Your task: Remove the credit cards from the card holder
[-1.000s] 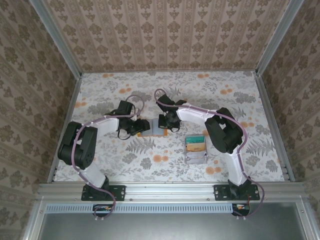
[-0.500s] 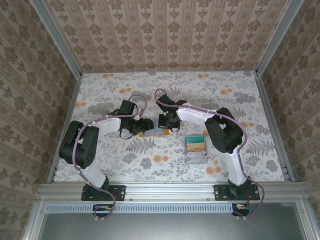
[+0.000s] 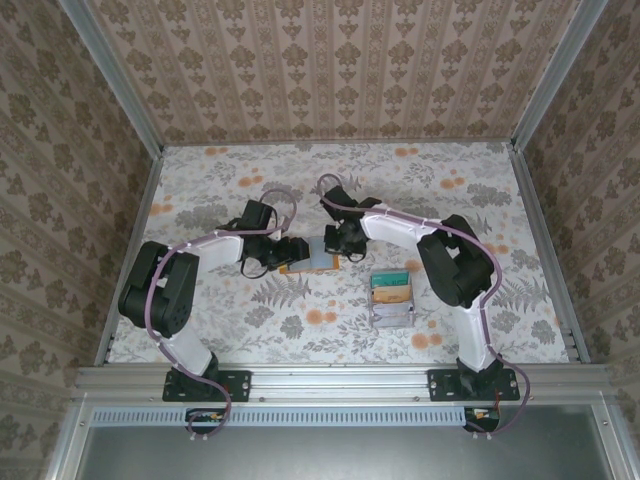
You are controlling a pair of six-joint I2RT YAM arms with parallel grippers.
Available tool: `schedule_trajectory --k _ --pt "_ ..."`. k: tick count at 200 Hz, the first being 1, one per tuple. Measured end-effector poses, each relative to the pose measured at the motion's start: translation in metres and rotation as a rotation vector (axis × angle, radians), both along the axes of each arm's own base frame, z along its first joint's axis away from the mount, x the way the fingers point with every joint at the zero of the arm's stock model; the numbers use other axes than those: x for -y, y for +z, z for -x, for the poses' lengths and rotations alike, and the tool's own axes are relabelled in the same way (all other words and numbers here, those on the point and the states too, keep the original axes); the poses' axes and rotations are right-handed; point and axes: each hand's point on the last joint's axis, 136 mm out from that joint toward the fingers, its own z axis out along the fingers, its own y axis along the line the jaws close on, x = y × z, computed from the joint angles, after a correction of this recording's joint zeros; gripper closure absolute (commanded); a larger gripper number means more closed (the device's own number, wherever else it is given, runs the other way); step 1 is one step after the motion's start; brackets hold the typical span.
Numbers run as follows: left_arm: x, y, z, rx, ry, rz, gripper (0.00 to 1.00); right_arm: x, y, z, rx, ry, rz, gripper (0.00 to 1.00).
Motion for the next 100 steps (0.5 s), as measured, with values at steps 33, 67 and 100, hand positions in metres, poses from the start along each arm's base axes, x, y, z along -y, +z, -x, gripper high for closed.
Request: schedule_trajectory --k 33,67,100 --pt "-0.003 -0.001 -0.002 0.0 0.01 -0.022 0.34 0.009 -0.007 0.002 -0.017 -0.016 0.01 0.88" --pt "-0.005 0.0 -0.002 -0.005 0.015 -0.035 0.34 0.005 -0.008 0.003 -0.027 -0.016 -0.011 0.94" --pt "-0.002 -0.002 -0.005 -0.014 0.013 -0.038 0.34 0.001 -0.011 0.002 -0.03 -0.018 -0.026 0.94"
